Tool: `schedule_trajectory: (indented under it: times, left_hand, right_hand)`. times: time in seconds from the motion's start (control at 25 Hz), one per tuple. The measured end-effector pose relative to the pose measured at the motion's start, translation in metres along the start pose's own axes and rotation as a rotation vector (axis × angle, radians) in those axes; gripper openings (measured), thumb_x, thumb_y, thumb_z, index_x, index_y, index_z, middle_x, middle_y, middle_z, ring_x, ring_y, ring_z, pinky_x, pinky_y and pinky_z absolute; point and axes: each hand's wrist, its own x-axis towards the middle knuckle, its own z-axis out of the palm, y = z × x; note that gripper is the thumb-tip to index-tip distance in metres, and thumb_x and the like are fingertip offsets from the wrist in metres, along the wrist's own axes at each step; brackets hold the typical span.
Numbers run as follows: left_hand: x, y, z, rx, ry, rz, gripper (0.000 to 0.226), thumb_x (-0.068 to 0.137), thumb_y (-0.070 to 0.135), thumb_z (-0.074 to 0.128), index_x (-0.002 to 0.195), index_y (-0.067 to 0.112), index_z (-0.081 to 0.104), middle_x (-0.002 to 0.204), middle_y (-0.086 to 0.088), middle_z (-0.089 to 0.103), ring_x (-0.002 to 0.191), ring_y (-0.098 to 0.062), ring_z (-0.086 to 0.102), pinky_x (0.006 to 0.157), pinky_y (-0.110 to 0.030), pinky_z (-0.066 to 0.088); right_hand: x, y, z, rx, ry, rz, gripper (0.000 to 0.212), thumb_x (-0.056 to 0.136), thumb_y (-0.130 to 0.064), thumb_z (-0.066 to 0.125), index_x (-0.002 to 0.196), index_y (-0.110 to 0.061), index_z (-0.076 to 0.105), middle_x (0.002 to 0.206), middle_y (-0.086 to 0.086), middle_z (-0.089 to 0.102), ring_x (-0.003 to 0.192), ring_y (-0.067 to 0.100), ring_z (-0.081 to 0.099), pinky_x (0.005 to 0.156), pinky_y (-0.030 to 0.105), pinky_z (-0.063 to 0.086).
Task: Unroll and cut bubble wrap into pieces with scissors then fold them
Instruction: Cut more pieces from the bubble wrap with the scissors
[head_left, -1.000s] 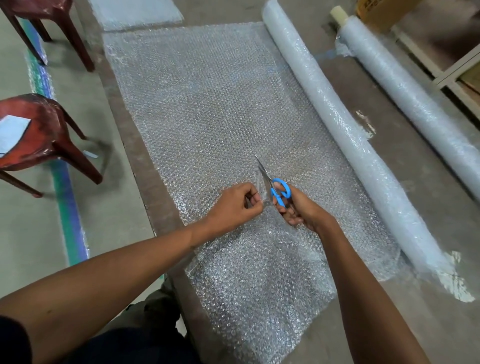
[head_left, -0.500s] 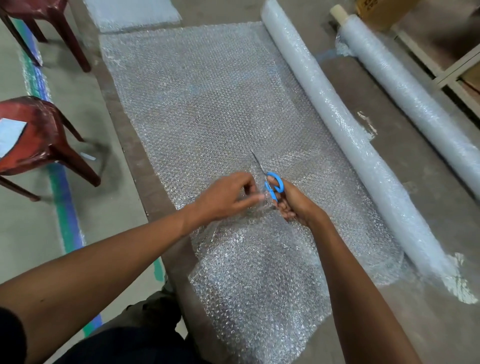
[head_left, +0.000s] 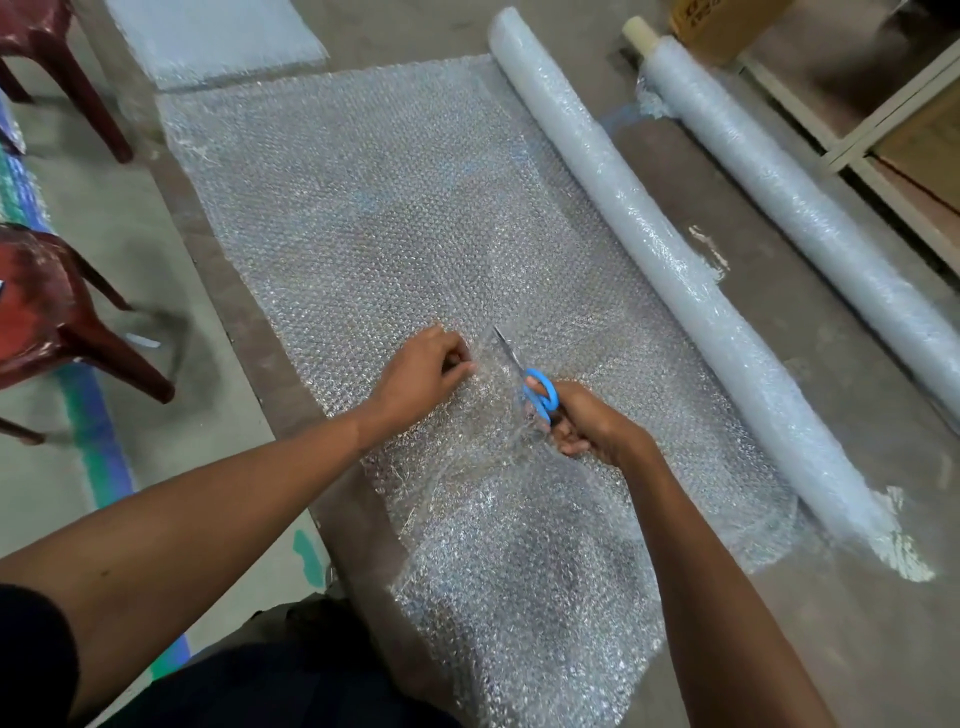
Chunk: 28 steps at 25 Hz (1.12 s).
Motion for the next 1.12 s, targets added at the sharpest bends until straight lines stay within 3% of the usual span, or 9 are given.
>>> schedule_trajectory:
  times: [0.24,0.48,0.72,0.88,1.0,1.12]
  left_hand:
    - [-0.002,-0.006,-0.003,-0.096,-0.006,0.016,0.011,0.101,0.038,0.068,0.103,0.028,0.065,0.097,0.013,0.062,0.086,-0.001,0.059,0.076,-0.017,0.049]
    - [-0.001,-0.006,-0.008,-0.161,-0.041,-0.001,0.012,0.101,0.038,0.070,0.104,0.027,0.069,0.099,0.011,0.068,0.086,-0.004,0.064,0.074,-0.017,0.046]
    - [0.011,-0.005,-0.027,-0.201,-0.208,-0.013,0.011,0.100,0.038,0.072,0.104,0.028,0.069,0.093,0.013,0.073,0.082,-0.003,0.069,0.075,-0.023,0.054]
    - [0.017,-0.011,-0.033,-0.157,-0.270,0.026,0.015,0.098,0.049,0.071,0.104,0.035,0.067,0.094,0.018,0.071,0.084,-0.002,0.067,0.072,-0.023,0.050]
    - [0.021,-0.011,-0.036,-0.147,-0.277,0.047,0.014,0.098,0.047,0.071,0.103,0.034,0.069,0.090,0.020,0.069,0.078,0.005,0.062,0.067,-0.017,0.044]
    - [0.022,-0.014,-0.034,-0.183,-0.269,0.060,0.008,0.099,0.042,0.073,0.100,0.034,0.069,0.085,0.019,0.067,0.073,0.006,0.060,0.061,-0.009,0.040]
  right_hand:
    - [0.009,0.000,-0.001,0.121,-0.024,-0.014,0.048,0.106,-0.058,0.051,0.078,-0.018,0.053,0.059,0.003,0.055,0.032,0.007,0.033,0.034,0.019,0.019]
    - [0.031,-0.022,0.000,-0.027,-0.060,-0.094,0.058,0.108,-0.060,0.044,0.092,-0.009,0.067,0.062,-0.001,0.057,0.034,0.006,0.036,0.032,0.020,0.021]
    - [0.043,-0.034,-0.002,-0.116,-0.059,-0.114,0.044,0.110,-0.048,0.050,0.095,-0.009,0.065,0.065,0.000,0.053,0.040,0.009,0.033,0.035,0.024,0.019]
    - [0.056,-0.024,-0.006,-0.004,-0.059,-0.055,0.055,0.103,-0.062,0.052,0.090,-0.010,0.067,0.066,0.003,0.052,0.038,0.011,0.037,0.034,0.021,0.022]
    - [0.068,-0.031,-0.003,0.081,-0.086,-0.015,0.061,0.096,-0.071,0.055,0.082,-0.013,0.066,0.066,0.005,0.051,0.037,0.012,0.041,0.033,0.021,0.023]
    - [0.075,-0.043,0.003,0.079,-0.098,-0.012,0.060,0.102,-0.068,0.049,0.086,-0.013,0.064,0.066,0.004,0.052,0.036,0.013,0.041,0.034,0.020,0.023]
